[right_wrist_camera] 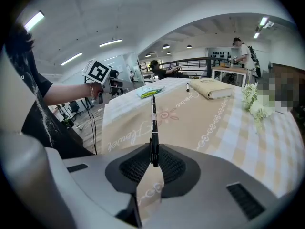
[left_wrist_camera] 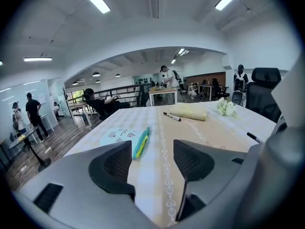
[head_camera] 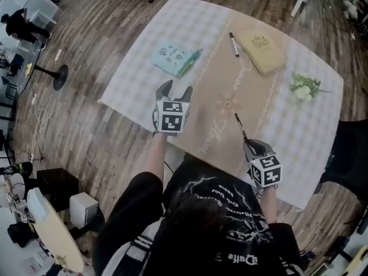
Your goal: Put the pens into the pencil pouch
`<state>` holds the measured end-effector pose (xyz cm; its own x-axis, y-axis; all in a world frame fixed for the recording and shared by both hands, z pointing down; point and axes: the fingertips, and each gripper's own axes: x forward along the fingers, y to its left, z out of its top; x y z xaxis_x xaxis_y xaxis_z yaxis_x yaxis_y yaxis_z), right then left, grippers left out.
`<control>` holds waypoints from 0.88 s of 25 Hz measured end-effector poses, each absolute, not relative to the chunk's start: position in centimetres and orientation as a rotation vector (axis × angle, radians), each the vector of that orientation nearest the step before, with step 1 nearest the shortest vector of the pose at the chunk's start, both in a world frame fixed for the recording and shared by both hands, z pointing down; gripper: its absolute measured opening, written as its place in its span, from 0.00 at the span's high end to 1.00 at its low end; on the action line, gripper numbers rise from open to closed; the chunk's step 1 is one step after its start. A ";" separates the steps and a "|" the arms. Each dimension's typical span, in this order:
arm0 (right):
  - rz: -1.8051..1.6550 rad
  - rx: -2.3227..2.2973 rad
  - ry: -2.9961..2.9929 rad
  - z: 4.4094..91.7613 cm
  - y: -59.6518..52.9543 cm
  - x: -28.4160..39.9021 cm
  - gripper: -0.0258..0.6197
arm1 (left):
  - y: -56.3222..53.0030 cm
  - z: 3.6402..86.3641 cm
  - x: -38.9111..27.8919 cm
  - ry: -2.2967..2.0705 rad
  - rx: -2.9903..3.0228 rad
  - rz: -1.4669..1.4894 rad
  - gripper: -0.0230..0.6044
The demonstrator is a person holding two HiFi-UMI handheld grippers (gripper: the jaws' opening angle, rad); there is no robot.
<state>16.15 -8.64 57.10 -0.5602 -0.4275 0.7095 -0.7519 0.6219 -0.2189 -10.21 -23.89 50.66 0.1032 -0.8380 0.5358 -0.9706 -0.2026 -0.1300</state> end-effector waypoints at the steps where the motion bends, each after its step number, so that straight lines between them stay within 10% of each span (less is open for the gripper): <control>1: 0.689 0.939 -2.222 57.1 -9.0 15.8 0.86 | -24.8 51.0 -10.5 -1.789 2.138 0.781 0.49; 22: 0.831 1.109 -2.091 59.3 -10.1 8.9 0.86 | -34.1 61.7 -14.3 -1.387 2.166 1.239 0.55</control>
